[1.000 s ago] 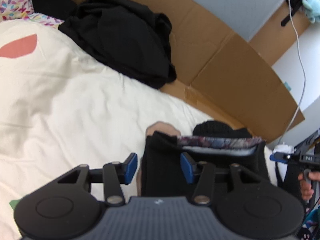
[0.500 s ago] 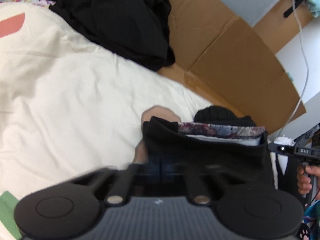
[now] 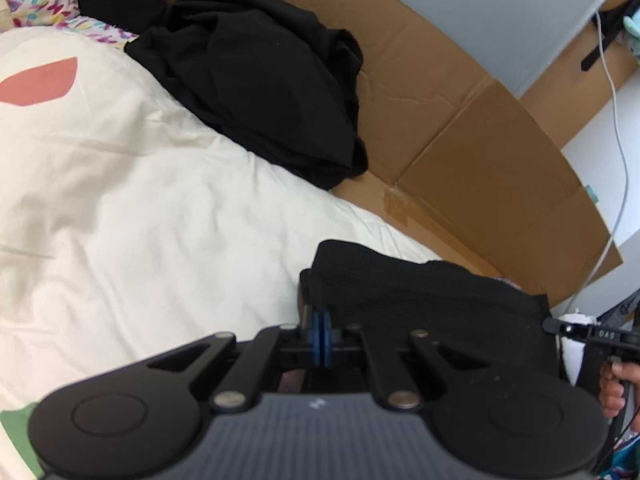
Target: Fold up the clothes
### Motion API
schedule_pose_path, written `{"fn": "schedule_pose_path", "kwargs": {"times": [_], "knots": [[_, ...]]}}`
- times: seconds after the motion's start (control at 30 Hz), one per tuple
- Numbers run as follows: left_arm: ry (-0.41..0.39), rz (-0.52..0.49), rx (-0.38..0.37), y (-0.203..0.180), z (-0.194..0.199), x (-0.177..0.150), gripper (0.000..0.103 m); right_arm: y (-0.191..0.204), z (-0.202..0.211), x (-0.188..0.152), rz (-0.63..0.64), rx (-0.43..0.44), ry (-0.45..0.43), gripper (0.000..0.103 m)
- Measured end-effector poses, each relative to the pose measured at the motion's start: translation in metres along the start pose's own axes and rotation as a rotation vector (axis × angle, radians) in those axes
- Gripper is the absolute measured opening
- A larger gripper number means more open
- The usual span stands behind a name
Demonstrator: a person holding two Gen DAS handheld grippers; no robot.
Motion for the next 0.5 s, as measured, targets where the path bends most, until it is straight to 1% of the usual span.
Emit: {"fn": "schedule_pose_path", "kwargs": {"times": [0.03, 0.07, 0.13, 0.2, 0.23, 0.27, 0.3, 0.33, 0.5], "knots": [[0.006, 0.008, -0.001, 0.001, -0.001, 0.000, 0.014, 0.000, -0.002, 0.000, -0.008, 0.000, 0.003, 0.003], [0.019, 0.033, 0.001, 0.003, -0.003, -0.001, 0.018, -0.001, -0.003, 0.000, -0.018, 0.002, 0.007, 0.004], [0.022, 0.060, 0.005, 0.006, -0.001, -0.003, 0.045, -0.002, -0.007, -0.002, -0.050, 0.016, 0.022, 0.007], [0.019, 0.059, 0.009, 0.007, 0.002, -0.005, 0.060, -0.004, -0.008, -0.003, -0.075, 0.023, 0.030, 0.021], [0.026, 0.055, 0.011, 0.007, 0.002, -0.007, 0.062, -0.004, -0.008, -0.003, -0.081, 0.024, 0.026, 0.044], [0.033, 0.052, 0.012, 0.008, 0.003, -0.008, 0.062, -0.005, -0.007, -0.004, -0.087, 0.024, 0.023, 0.061], [0.035, 0.053, 0.012, 0.008, 0.002, -0.008, 0.062, -0.005, -0.006, -0.004, -0.093, 0.024, 0.020, 0.064], [0.045, 0.057, 0.013, 0.009, 0.001, -0.010, 0.062, -0.006, -0.007, -0.004, -0.099, 0.026, 0.020, 0.065], [0.076, 0.031, 0.040, 0.007, -0.006, -0.015, 0.061, -0.008, -0.017, -0.010, -0.125, 0.007, 0.047, 0.065]]}}
Point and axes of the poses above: each gripper's, at about its wrist camera, not at the fingertips, and z roughly against the way its jaws point, y to its left, x to its top, the point moved 3 cm from there along -z, roughly the way its jaws point, and after that the axes turned 8 degrees about -x, right-handed, at the moved point
